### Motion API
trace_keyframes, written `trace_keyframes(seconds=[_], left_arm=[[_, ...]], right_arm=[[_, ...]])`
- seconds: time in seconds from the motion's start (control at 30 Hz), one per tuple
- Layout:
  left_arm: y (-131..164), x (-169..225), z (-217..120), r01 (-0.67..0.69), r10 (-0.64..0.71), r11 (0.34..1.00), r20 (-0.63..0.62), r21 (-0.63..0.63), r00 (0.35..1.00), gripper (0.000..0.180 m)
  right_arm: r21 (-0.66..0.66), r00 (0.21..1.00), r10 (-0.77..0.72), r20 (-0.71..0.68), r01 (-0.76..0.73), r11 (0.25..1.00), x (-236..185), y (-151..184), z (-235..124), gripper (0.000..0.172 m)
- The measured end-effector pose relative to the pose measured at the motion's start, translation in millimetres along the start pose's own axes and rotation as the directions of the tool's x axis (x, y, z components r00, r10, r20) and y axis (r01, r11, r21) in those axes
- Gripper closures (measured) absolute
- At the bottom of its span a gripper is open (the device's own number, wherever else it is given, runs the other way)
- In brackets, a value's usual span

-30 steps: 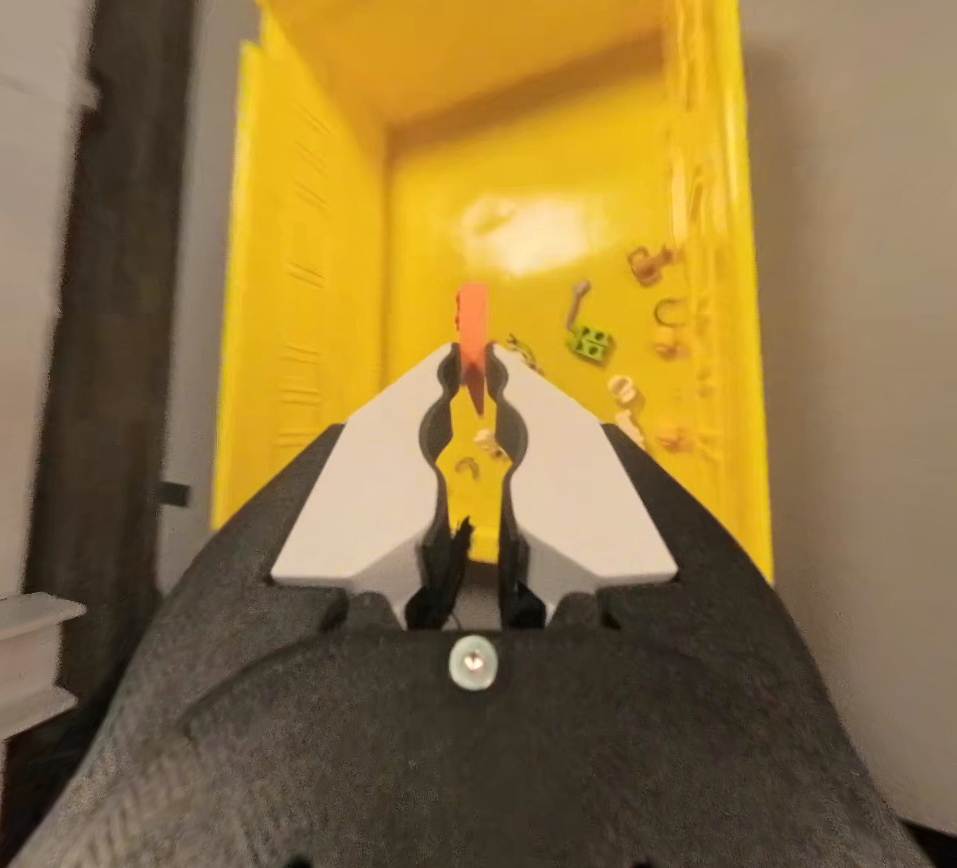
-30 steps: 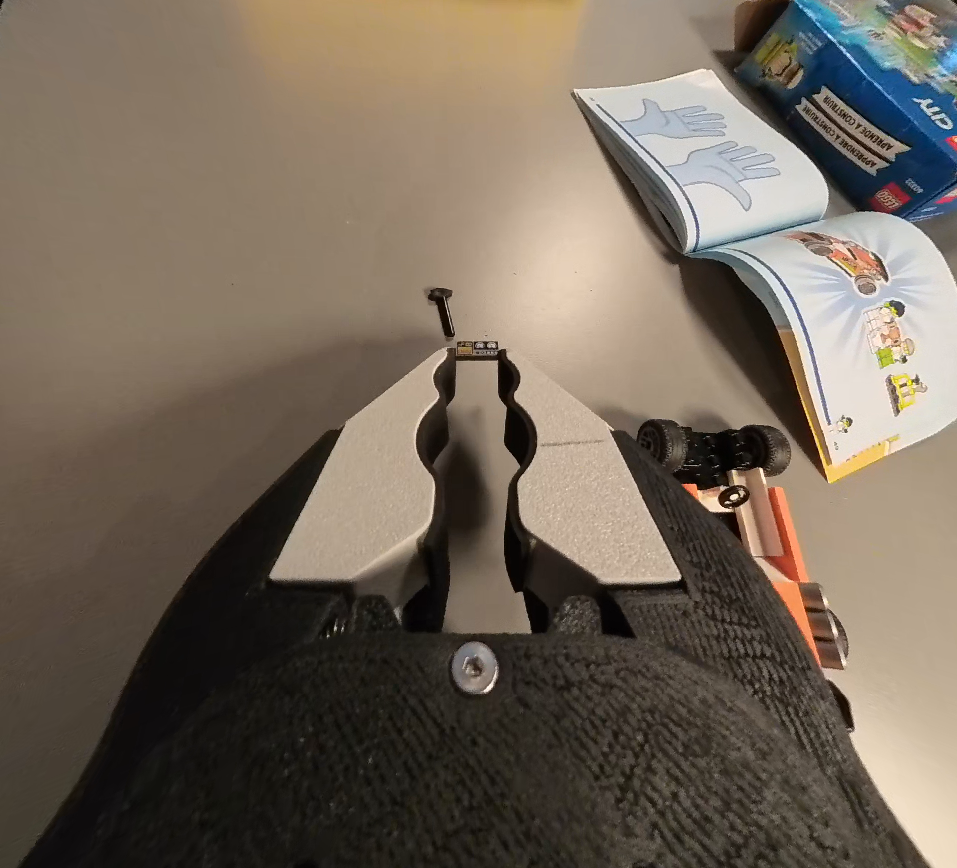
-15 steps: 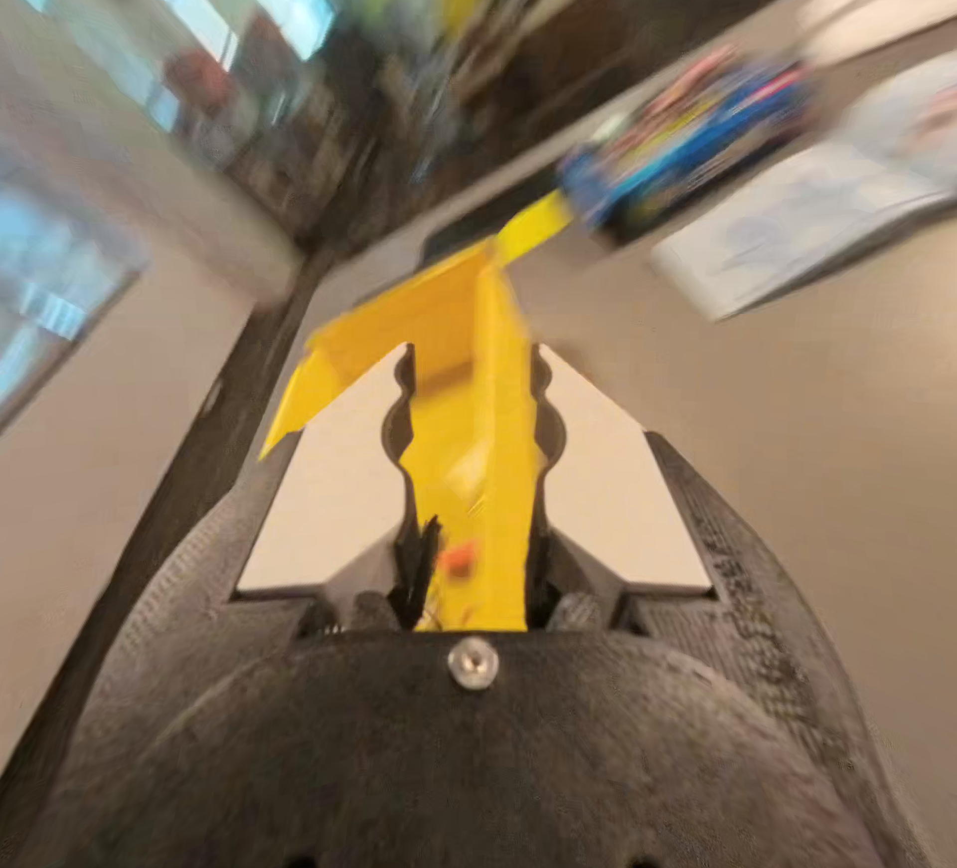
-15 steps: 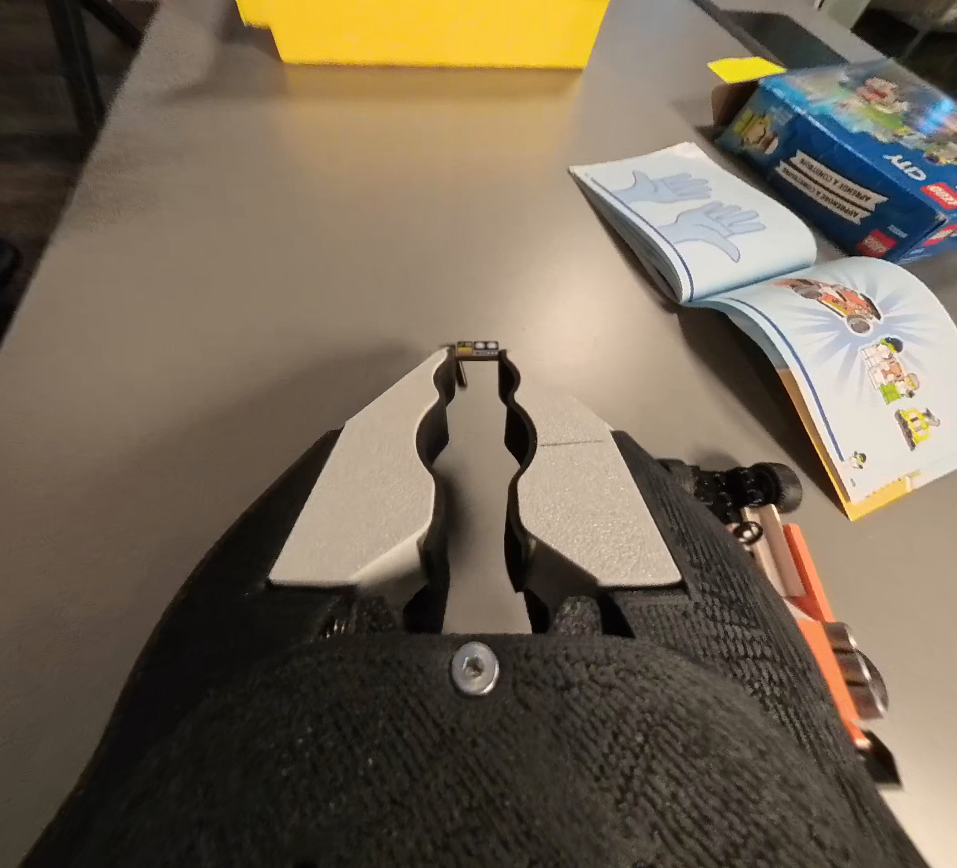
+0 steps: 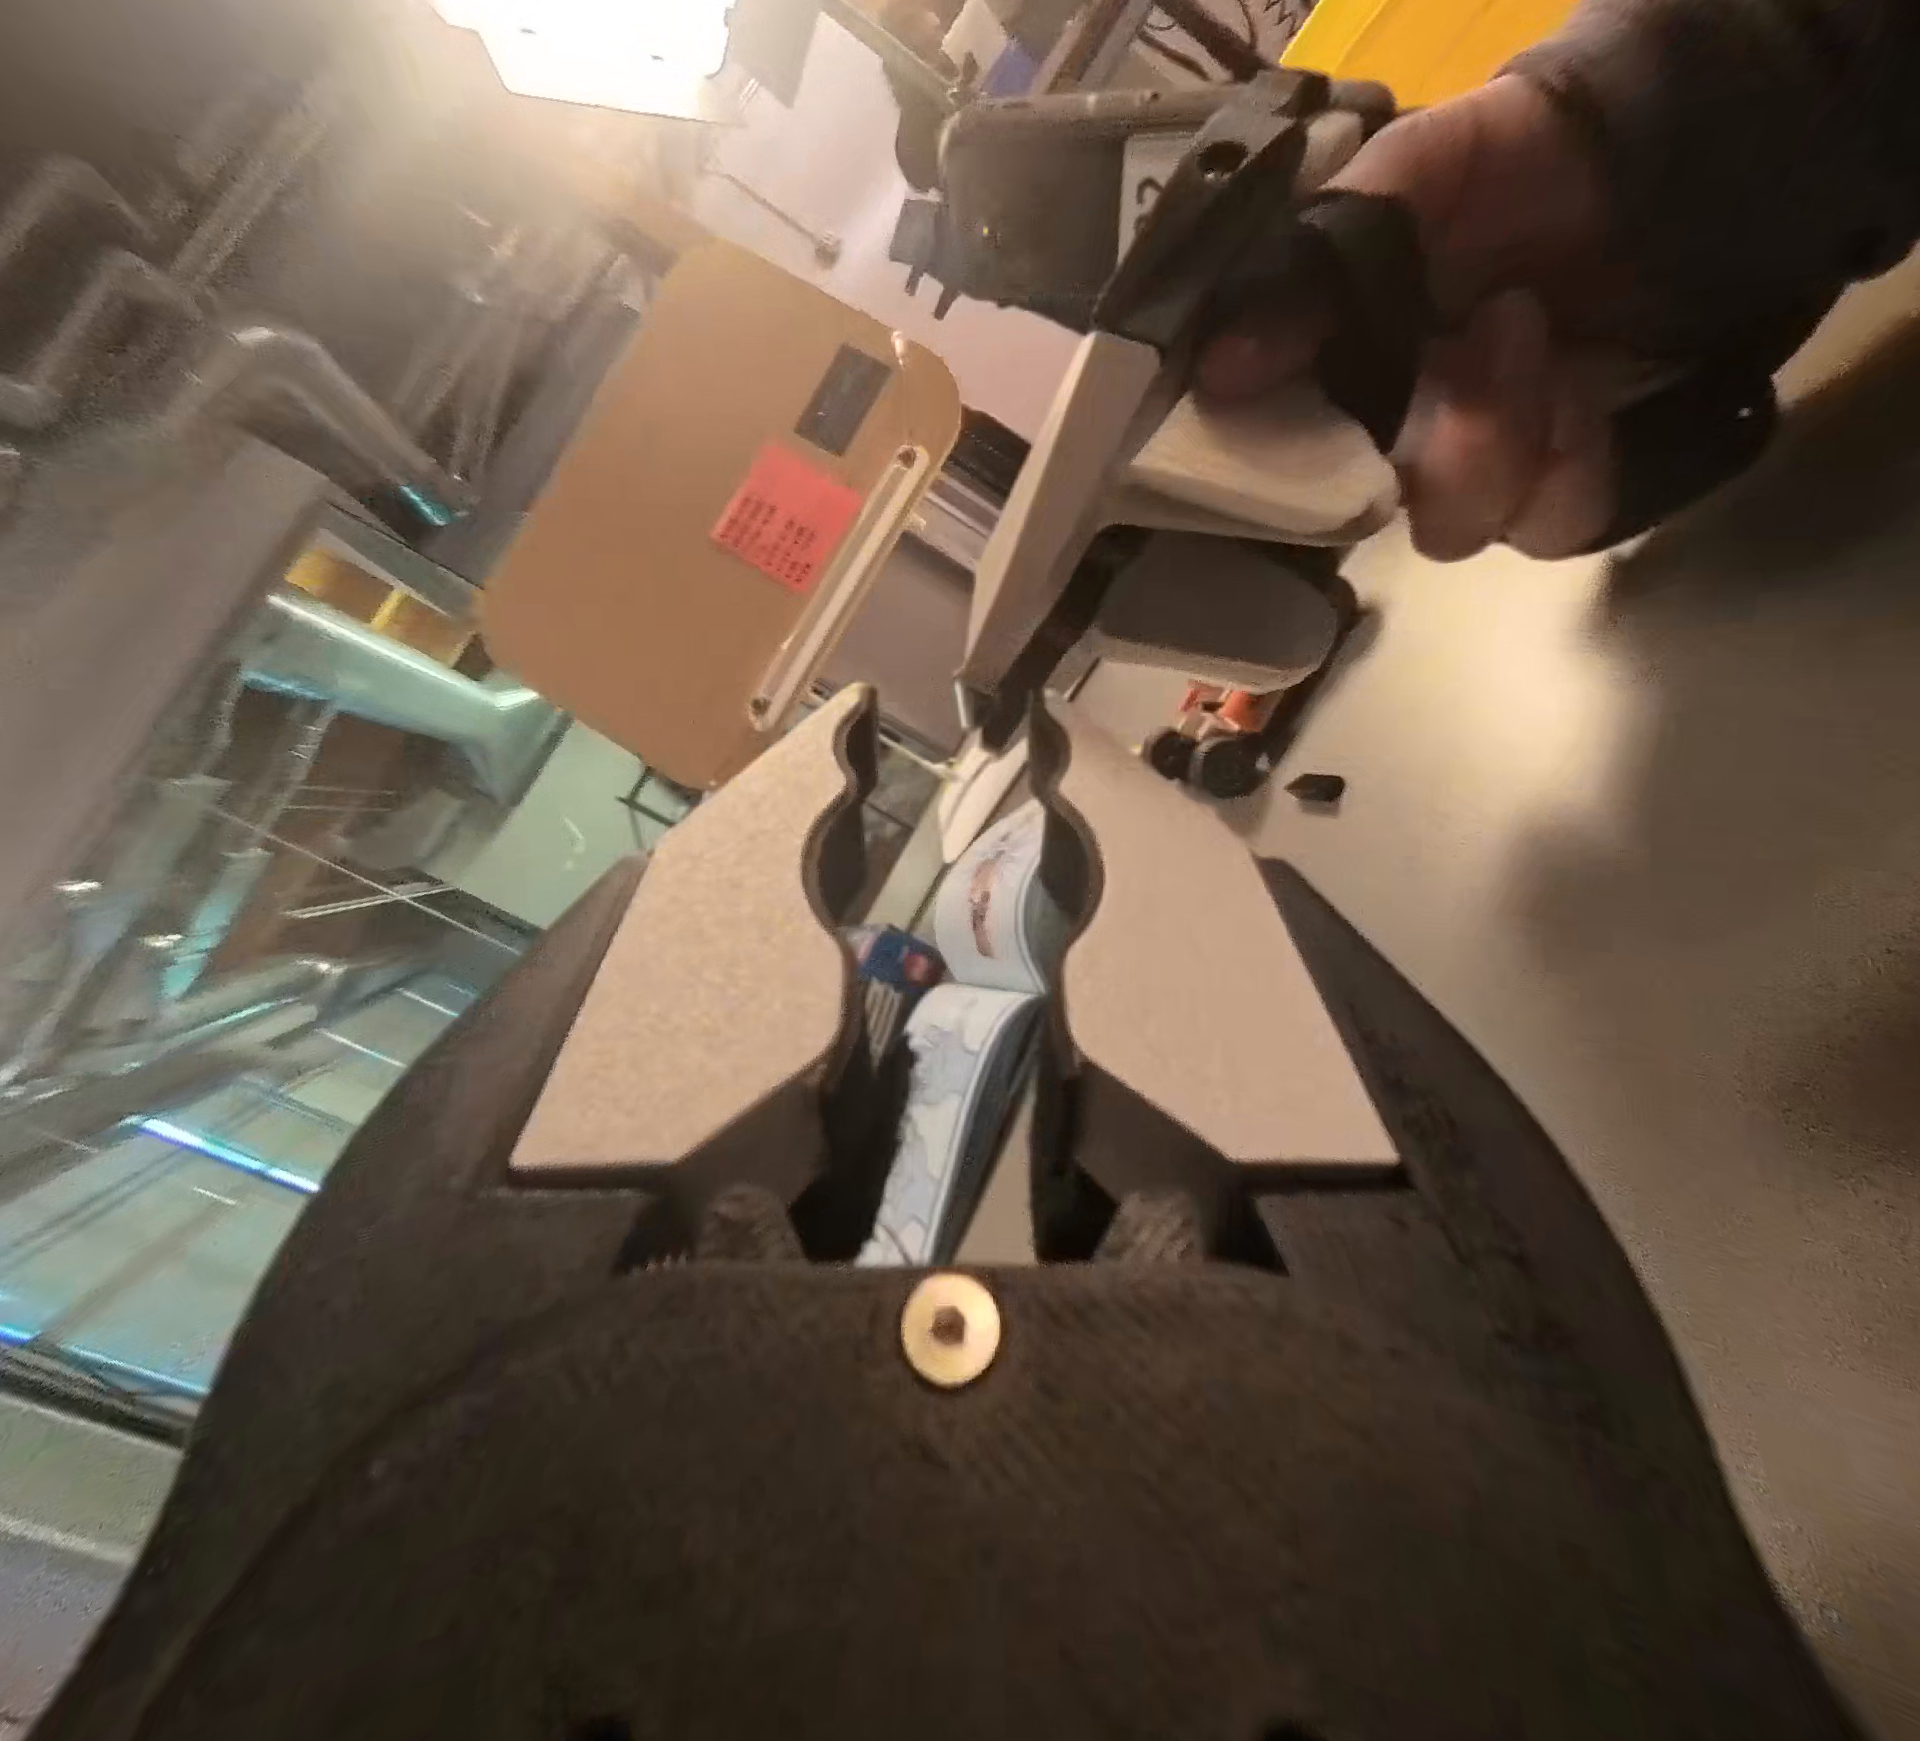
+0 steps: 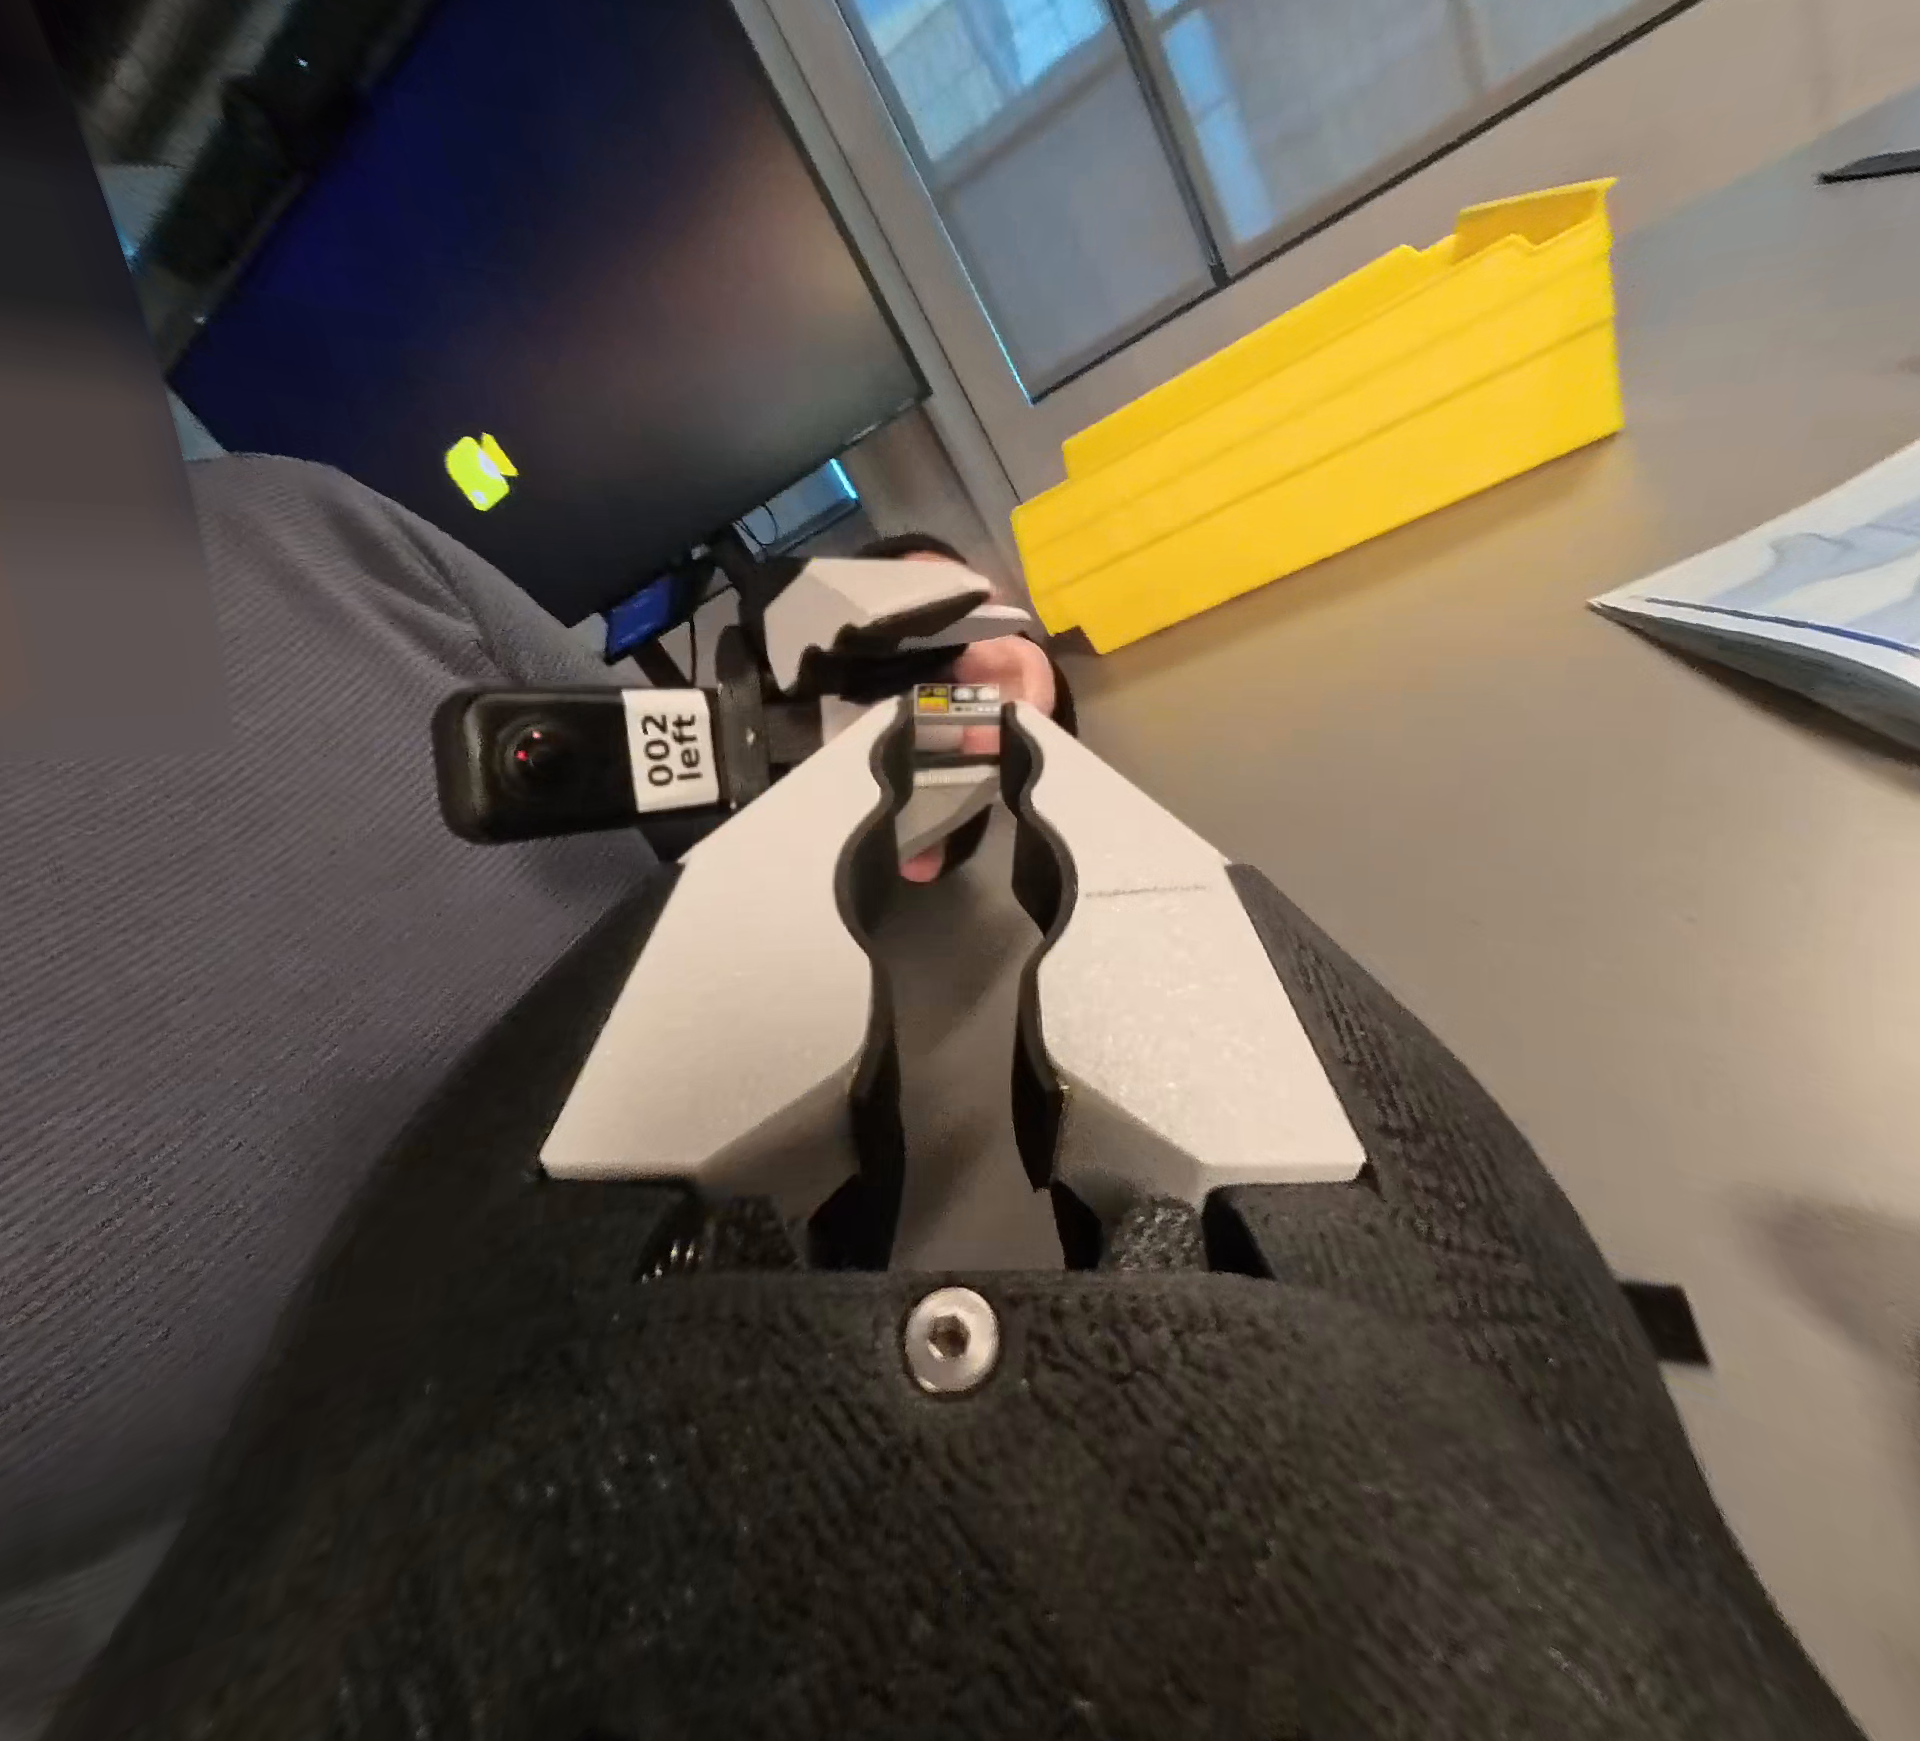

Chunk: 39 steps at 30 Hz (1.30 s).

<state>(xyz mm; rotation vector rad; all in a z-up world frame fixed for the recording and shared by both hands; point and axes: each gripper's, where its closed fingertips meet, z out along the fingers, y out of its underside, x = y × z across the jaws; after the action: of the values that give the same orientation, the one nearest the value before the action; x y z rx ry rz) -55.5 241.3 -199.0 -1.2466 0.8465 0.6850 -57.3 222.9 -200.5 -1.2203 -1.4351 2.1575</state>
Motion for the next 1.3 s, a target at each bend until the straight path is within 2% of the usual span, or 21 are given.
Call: trace_keyframes(seconds=[0.1,0.17,0.23,0.27,0.47,0.57,0.63,0.73,0.83,0.9,1.0,1.07,1.2,1.23,1.3], left_arm=[[-7,5,0,-0.031,0.031,0.999,0.000,0.018,1.000,0.167],[-8,7,-1,-0.049,0.049,0.998,-0.001,0.027,0.999,0.168],[-9,8,-3,-0.029,0.030,0.999,-0.033,0.038,0.999,0.171],[-9,9,-5,-0.016,0.019,0.999,-0.056,0.040,0.998,0.179],[7,3,-11,-0.039,0.038,0.999,-0.056,-0.021,0.998,0.179],[25,-22,-22,-0.061,0.063,0.993,0.016,-0.105,0.998,0.179],[47,-63,-39,-0.107,0.140,0.967,0.133,-0.230,0.981,0.179],[103,-136,-85,-0.027,0.190,0.864,0.275,-0.503,0.942,0.179],[168,-188,-149,0.174,0.158,0.674,0.370,-0.718,0.916,0.179],[204,-200,-188,0.320,0.083,0.534,0.425,-0.782,0.901,0.179],[245,-194,-236,0.492,-0.023,0.308,0.511,-0.814,0.860,0.179],[261,-184,-254,0.555,-0.062,0.205,0.555,-0.806,0.830,0.179],[274,-151,-250,0.585,-0.176,0.127,0.562,-0.801,0.808,0.161],[275,-151,-247,0.613,-0.180,0.131,0.589,-0.779,0.788,0.165],[275,-149,-241,0.624,-0.209,0.141,0.593,-0.768,0.777,0.159]], right_arm=[[0.008,0.999,0.004,0.036,-0.005,1.000,-6,-2,-2,0.157],[-0.007,0.999,0.003,0.040,-0.003,1.000,-8,0,-2,0.157],[-0.019,0.999,0.009,0.046,-0.008,1.000,-8,1,-2,0.157],[-0.017,0.999,0.013,0.045,-0.012,1.000,-8,1,-2,0.157],[-0.025,0.999,-0.022,-0.038,0.021,0.999,3,2,-3,0.152],[0.027,0.992,-0.069,-0.104,0.072,0.997,9,-10,-10,0.150],[0.049,0.973,-0.135,-0.188,0.147,0.988,15,-19,-17,0.150],[0.009,0.900,-0.257,-0.352,0.278,0.961,27,-29,-29,0.150],[-0.091,0.803,-0.358,-0.476,0.360,0.928,40,-30,-39,0.151],[-0.143,0.768,-0.395,-0.504,0.377,0.915,44,-28,-41,0.151],[-0.191,0.751,-0.399,-0.526,0.354,0.916,52,-22,-43,0.151],[-0.234,0.732,-0.403,-0.549,0.328,0.915,61,-16,-47,0.150],[-0.329,0.685,-0.436,-0.584,0.291,0.898,75,-4,-54,0.149],[-0.340,0.683,-0.439,-0.584,0.285,0.896,76,-2,-54,0.149],[-0.356,0.686,-0.439,-0.581,0.271,0.894,79,2,-53,0.148]])
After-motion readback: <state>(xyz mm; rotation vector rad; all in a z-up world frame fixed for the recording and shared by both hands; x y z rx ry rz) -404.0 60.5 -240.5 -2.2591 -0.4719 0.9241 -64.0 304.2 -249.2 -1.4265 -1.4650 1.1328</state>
